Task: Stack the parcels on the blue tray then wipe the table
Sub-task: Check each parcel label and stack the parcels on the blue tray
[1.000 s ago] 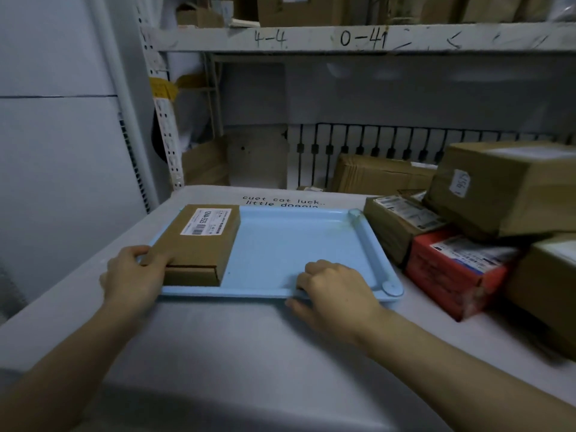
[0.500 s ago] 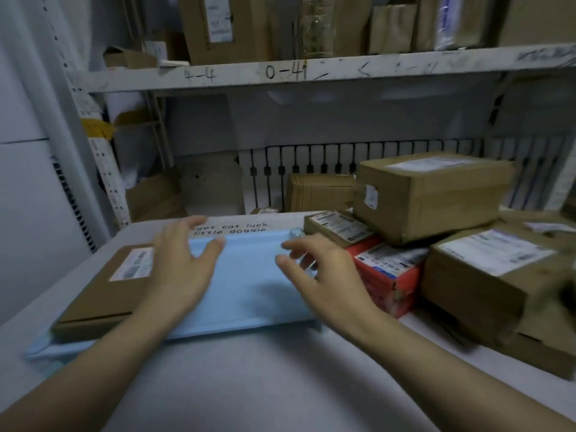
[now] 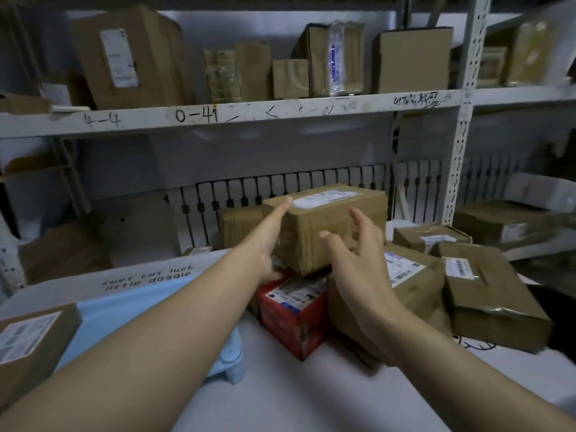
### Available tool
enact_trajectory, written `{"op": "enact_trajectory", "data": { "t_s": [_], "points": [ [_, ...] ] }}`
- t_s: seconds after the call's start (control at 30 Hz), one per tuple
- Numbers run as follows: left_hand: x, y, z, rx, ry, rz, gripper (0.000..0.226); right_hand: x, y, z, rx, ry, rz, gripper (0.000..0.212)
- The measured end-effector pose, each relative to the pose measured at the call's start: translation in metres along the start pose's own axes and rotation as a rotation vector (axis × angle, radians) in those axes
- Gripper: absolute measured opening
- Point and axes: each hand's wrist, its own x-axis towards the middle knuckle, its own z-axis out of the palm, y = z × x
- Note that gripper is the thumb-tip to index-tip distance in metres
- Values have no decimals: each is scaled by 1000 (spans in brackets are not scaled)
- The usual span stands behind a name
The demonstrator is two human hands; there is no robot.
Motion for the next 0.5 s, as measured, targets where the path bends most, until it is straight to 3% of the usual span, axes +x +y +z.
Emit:
{"op": "enact_trajectory", "data": {
  "t_s": [0.13, 0.27, 0.43, 0.5],
  "points": [
    [-3, 2, 9, -84, 27, -24, 63, 4, 5, 4, -7, -83, 86, 68],
    [-8, -3, 3, -114, 68, 128, 47, 4, 7, 8, 116, -89, 167, 75],
    [-19, -18, -39, -246, 30, 299, 73, 1, -1, 15, 309, -141, 195, 68],
    [-28, -25, -56, -304, 15, 348, 80, -3, -5, 28, 385, -203, 209, 76]
  ]
}}
